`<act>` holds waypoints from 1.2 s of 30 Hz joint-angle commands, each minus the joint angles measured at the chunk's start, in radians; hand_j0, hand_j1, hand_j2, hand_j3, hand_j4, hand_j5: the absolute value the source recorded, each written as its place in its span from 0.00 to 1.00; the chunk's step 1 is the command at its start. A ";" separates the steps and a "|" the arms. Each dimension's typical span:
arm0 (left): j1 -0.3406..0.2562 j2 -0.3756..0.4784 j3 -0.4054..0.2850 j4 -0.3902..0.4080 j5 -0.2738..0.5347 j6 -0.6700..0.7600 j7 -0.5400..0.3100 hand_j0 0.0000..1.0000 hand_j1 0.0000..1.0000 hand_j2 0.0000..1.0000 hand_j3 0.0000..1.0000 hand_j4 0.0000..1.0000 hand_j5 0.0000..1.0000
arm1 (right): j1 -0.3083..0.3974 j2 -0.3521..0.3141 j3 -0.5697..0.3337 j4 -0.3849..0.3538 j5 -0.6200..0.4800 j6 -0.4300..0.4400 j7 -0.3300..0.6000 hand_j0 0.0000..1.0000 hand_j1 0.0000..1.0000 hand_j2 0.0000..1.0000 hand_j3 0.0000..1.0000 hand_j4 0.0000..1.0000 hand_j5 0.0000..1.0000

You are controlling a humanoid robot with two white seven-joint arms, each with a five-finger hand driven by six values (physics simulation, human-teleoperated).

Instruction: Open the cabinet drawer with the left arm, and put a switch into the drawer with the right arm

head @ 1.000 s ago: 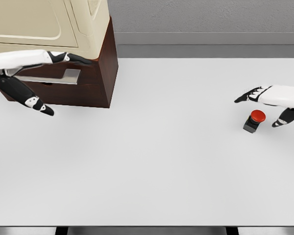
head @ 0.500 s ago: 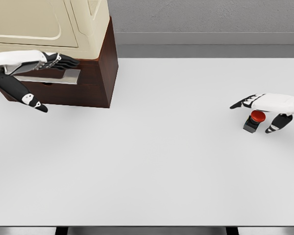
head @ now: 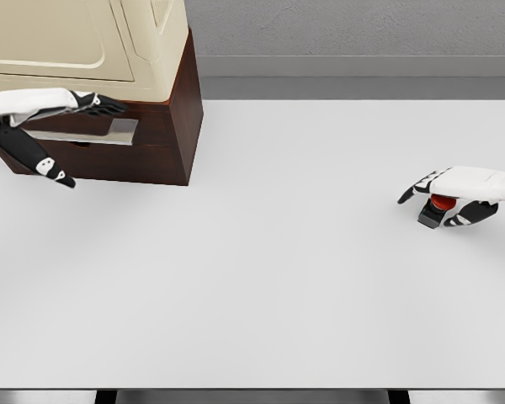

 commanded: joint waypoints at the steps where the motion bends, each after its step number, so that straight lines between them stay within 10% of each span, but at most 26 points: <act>1: 0.000 -0.001 0.003 0.006 -0.003 0.002 0.000 1.00 1.00 1.00 1.00 1.00 1.00 | 0.000 -0.006 -0.001 -0.001 -0.006 0.001 0.000 0.75 0.75 0.75 0.75 0.75 0.75; 36: 0.086 -0.037 0.052 0.087 -0.008 0.005 0.000 1.00 1.00 1.00 1.00 1.00 1.00 | -0.029 0.000 -0.009 -0.019 -0.006 0.001 0.000 0.45 0.45 0.45 0.45 0.45 0.45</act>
